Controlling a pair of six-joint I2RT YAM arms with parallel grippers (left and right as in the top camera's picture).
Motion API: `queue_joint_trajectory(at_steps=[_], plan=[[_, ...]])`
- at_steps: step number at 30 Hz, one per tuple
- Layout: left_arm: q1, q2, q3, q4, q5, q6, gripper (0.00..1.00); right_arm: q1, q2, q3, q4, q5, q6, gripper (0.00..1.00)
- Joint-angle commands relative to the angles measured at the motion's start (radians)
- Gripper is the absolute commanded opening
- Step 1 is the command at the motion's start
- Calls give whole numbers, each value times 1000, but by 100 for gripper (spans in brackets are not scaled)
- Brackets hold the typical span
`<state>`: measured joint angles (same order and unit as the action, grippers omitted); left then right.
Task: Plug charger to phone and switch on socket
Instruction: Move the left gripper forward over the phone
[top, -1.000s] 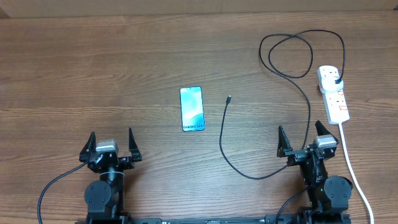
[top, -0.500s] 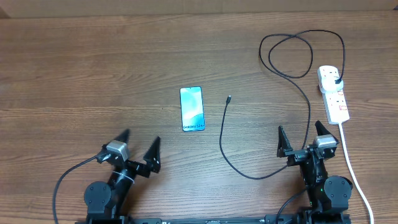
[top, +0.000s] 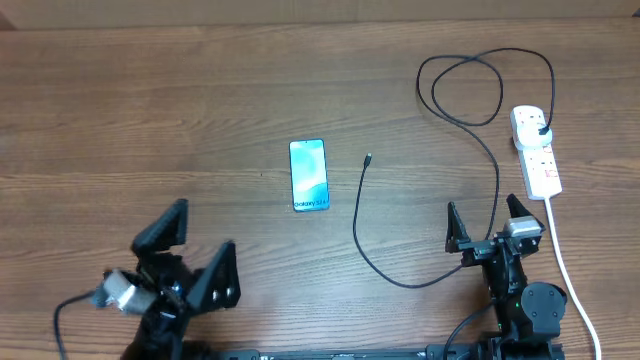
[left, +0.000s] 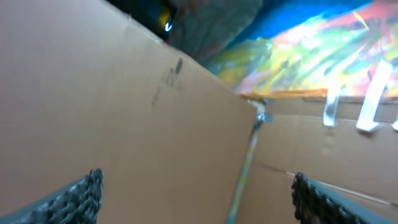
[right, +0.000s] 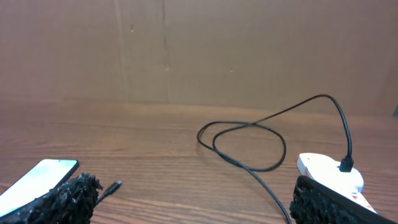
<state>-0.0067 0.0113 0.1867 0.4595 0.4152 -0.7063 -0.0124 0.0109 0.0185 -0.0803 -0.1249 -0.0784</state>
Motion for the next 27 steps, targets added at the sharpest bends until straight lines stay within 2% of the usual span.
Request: queue_joint_trajectory(at_steps=[1, 2, 5, 7, 9, 12, 17, 21, 27], plan=[[0, 66, 274, -289, -56, 254, 100, -3, -8, -10, 5, 8, 2, 100], [0, 127, 395, -465, -63, 334, 100, -3, -8, -10, 5, 8, 2, 100], [0, 383, 751, -906, -82, 417, 100, -3, -8, -10, 5, 8, 2, 100], [0, 520, 912, -1094, -78, 426, 100, -3, -8, -10, 5, 8, 2, 100], [0, 681, 1099, -1292, -14, 475, 100, -3, -8, -10, 5, 8, 2, 100], [0, 781, 1190, -1378, 64, 474, 100, -3, -8, -10, 5, 8, 2, 100], [0, 860, 1203, -1379, 253, 452, 100, -3, -8, -10, 5, 8, 2, 100], [0, 926, 1222, -1441, 220, 444, 100, -3, -8, -10, 5, 8, 2, 100], [-27, 1131, 1423, -1747, 69, 484, 100, -3, -8, -10, 5, 8, 2, 100]])
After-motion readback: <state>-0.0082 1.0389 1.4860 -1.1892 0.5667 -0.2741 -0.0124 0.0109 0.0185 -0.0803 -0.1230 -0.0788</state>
